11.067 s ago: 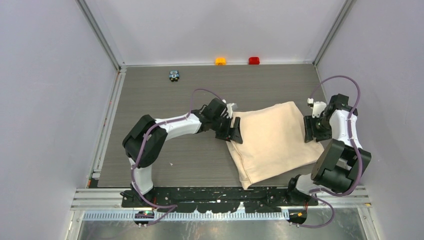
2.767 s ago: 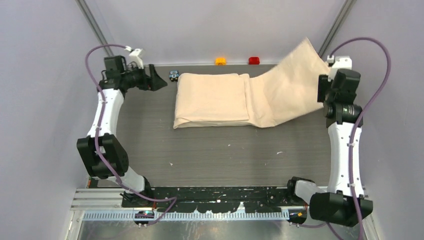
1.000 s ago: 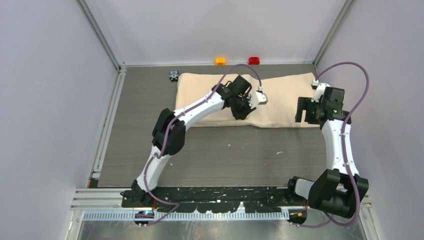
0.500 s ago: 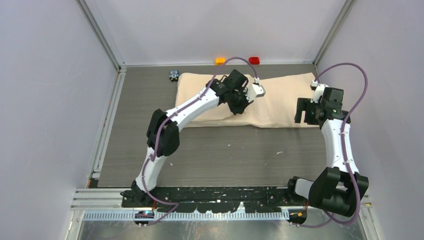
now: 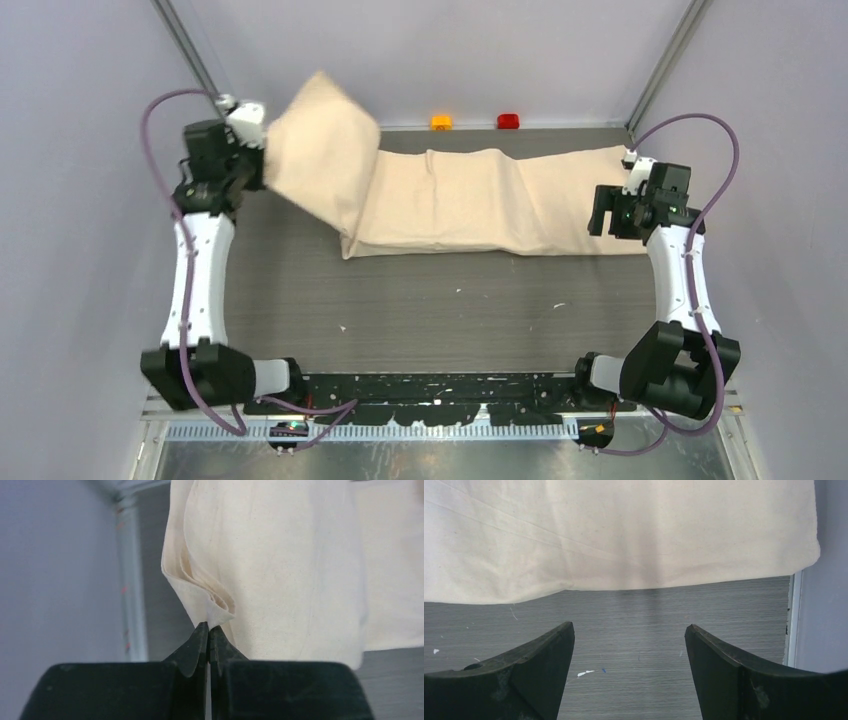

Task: Open and lay out the surgical kit
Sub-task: Open the surgical kit at the center of the board.

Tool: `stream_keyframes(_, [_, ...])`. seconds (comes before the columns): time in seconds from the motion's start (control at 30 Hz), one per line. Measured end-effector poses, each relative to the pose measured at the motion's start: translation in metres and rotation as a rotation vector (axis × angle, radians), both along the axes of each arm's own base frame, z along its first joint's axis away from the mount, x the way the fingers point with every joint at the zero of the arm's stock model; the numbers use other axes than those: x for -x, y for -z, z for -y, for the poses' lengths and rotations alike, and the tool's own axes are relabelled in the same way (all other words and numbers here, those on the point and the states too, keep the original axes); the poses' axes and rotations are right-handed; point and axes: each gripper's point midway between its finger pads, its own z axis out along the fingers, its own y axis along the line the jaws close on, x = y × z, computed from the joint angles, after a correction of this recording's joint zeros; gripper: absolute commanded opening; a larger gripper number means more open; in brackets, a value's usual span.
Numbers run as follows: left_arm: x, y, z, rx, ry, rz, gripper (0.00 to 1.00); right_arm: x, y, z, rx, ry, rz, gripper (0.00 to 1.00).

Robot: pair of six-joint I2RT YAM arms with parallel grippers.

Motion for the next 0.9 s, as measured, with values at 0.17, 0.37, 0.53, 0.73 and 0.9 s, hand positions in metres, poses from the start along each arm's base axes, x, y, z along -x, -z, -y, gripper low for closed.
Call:
stream_keyframes(0.17, [0.062,0.031,-0.116,-0.182,-0.357,-0.027,0.69,-0.002,-0.002,-0.005,-0.009,-0.016,0.004,0.86])
stream_keyframes(0.37, [0.121,0.158,-0.187,-0.321,-0.575,-0.383,0.91,-0.006,0.005,-0.015,-0.013,-0.05,-0.022,0.85])
stream_keyframes(0.53, [0.138,0.166,-0.212,-0.361,-0.658,-0.434,1.0,-0.008,0.008,-0.024,-0.002,-0.08,-0.034,0.85])
stream_keyframes(0.73, [0.078,0.122,-0.184,-0.167,-0.537,-0.261,1.0,-0.019,0.017,-0.059,0.031,-0.187,-0.067,0.86])
stream_keyframes(0.9, [0.003,0.095,-0.097,0.054,-0.262,-0.156,0.96,-0.04,0.012,-0.098,0.025,-0.295,-0.054,0.85])
